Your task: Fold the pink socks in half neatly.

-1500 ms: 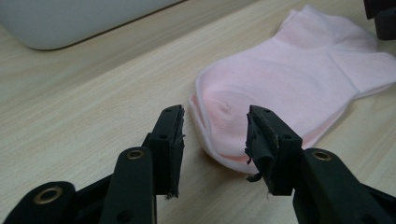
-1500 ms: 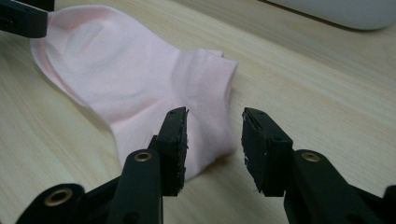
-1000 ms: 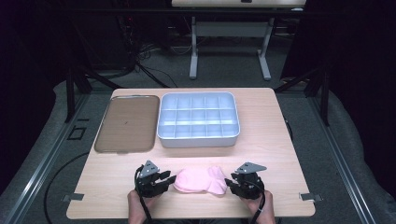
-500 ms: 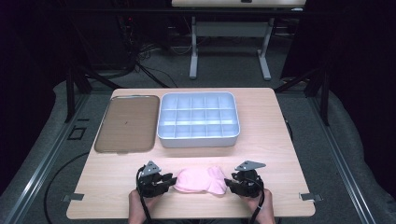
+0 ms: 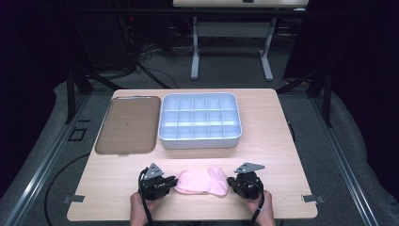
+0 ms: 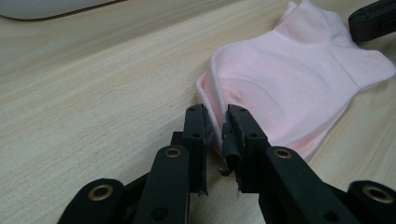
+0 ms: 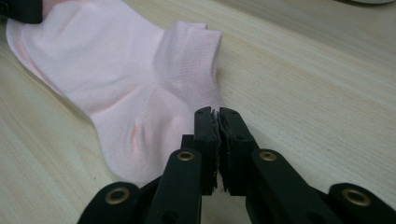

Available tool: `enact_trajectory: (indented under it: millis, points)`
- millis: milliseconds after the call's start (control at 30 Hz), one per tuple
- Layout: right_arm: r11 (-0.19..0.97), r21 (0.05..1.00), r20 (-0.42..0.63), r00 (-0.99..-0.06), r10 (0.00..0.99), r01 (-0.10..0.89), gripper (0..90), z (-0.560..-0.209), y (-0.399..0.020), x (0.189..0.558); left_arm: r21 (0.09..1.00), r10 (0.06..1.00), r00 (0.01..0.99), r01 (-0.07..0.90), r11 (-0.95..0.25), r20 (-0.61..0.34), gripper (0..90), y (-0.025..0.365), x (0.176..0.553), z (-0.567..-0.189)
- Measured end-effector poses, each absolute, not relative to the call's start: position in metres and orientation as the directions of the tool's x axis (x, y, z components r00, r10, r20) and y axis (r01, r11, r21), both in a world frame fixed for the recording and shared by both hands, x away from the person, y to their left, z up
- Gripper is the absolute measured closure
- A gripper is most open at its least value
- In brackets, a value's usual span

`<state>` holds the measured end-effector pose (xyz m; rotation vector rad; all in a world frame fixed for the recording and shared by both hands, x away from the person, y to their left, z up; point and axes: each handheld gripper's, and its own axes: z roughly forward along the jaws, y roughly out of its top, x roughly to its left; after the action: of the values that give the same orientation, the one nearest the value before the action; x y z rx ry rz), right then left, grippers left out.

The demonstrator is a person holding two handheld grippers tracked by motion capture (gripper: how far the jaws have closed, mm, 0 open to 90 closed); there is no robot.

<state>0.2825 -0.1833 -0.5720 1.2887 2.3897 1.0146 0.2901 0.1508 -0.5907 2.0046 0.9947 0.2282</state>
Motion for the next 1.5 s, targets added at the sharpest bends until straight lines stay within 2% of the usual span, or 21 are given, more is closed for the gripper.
enact_trajectory:
  millis: [67, 167, 233, 467, 600, 733, 1500]
  points:
    - [0.368, 0.685, 0.107, -0.586, 0.803, 0.629, 86.4, -0.57, -0.183, 0.282, 0.766, 0.721, 0.666, 0.562, -0.312, -0.195, 78.3, 0.151, 0.29, -0.59]
    - [0.363, 0.684, 0.114, -0.584, 0.803, 0.633, 73.4, -0.567, -0.183, 0.284, 0.766, 0.719, 0.666, 0.563, -0.31, -0.198, 78.3, 0.151, 0.29, -0.591]
    - [0.357, 0.682, 0.126, -0.584, 0.802, 0.638, 68.2, -0.567, -0.183, 0.287, 0.766, 0.72, 0.666, 0.562, -0.312, -0.195, 78.3, 0.151, 0.29, -0.591]
    - [0.375, 0.677, 0.117, -0.596, 0.794, 0.633, 71.9, -0.573, -0.178, 0.288, 0.771, 0.72, 0.672, 0.549, -0.324, -0.176, 78.3, 0.15, 0.29, -0.59]
    - [0.383, 0.677, 0.105, -0.597, 0.795, 0.629, 82.5, -0.574, -0.178, 0.288, 0.77, 0.721, 0.669, 0.552, -0.319, -0.181, 78.6, 0.149, 0.29, -0.591]
    - [0.389, 0.672, 0.099, -0.596, 0.797, 0.63, 86.4, -0.573, -0.177, 0.287, 0.768, 0.72, 0.67, 0.554, -0.321, -0.182, 78.6, 0.15, 0.29, -0.59]
    - [0.419, 0.727, 0.037, -0.641, 0.767, 0.544, 88.7, -0.535, -0.167, 0.272, 0.768, 0.72, 0.668, 0.558, -0.315, -0.19, 78.6, 0.151, 0.291, -0.591]
